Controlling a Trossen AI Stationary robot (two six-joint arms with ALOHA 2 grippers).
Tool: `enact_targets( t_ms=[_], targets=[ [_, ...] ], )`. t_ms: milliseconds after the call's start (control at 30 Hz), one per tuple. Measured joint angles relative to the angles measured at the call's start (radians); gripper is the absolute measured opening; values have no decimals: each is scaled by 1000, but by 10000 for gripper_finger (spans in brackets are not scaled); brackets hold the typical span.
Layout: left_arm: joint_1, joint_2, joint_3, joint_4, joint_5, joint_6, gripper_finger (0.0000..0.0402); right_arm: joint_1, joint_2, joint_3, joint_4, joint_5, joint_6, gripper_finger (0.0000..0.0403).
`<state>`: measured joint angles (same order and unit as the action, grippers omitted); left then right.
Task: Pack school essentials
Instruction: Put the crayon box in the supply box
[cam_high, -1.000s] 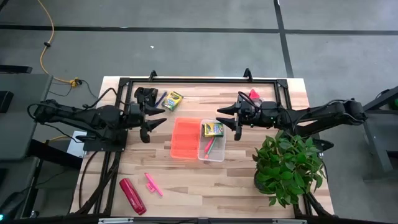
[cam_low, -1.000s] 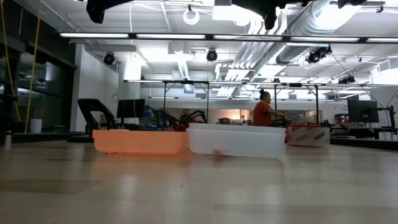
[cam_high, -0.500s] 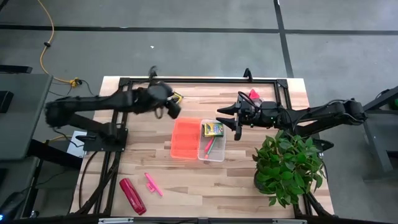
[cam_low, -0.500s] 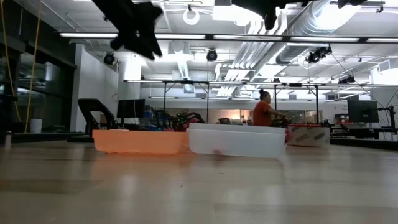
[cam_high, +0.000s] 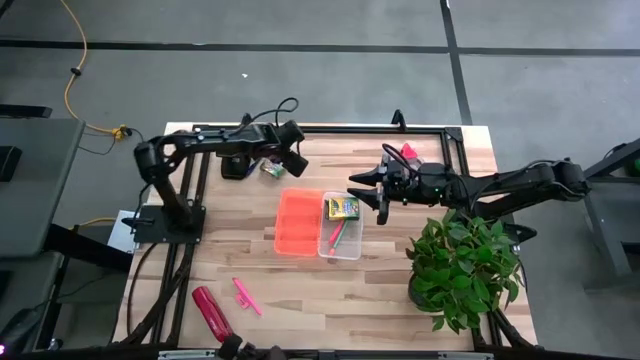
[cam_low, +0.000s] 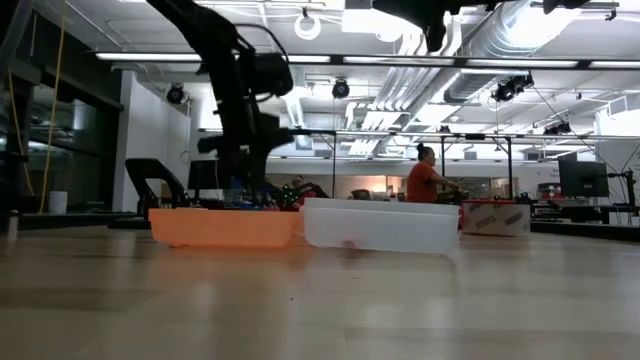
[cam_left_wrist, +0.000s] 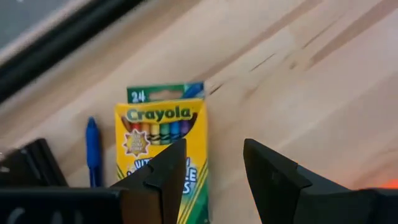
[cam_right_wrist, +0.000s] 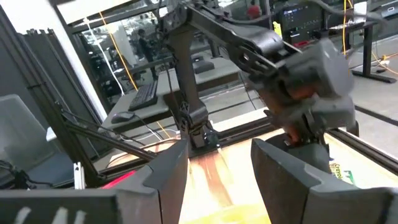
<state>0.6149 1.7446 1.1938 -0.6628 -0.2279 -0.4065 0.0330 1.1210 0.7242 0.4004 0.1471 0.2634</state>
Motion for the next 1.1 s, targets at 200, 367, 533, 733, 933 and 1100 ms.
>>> enact_targets(
  t_ms=[200, 367, 533, 733, 933, 1100],
  targets=[
    [22, 81, 0, -13, 17, -3, 148, 0, 0, 0, 0, 0, -2, 169],
    [22, 102, 0, -11, 35, -10, 148, 0, 0, 0, 0, 0, -2, 169],
    [22, 116, 0, -12, 35, 4, 144, 0, 0, 0, 0, 0, -2, 169],
    [22, 116, 0, -12, 18, 16, 96, 0, 0, 0, 0, 0, -2, 169],
    [20, 116, 0, -13, 23, 32, 19, 0, 0, 0, 0, 0, -2, 169],
    [20, 116, 0, -13, 25, 43, 8, 0, 0, 0, 0, 0, -2, 169]
  ],
)
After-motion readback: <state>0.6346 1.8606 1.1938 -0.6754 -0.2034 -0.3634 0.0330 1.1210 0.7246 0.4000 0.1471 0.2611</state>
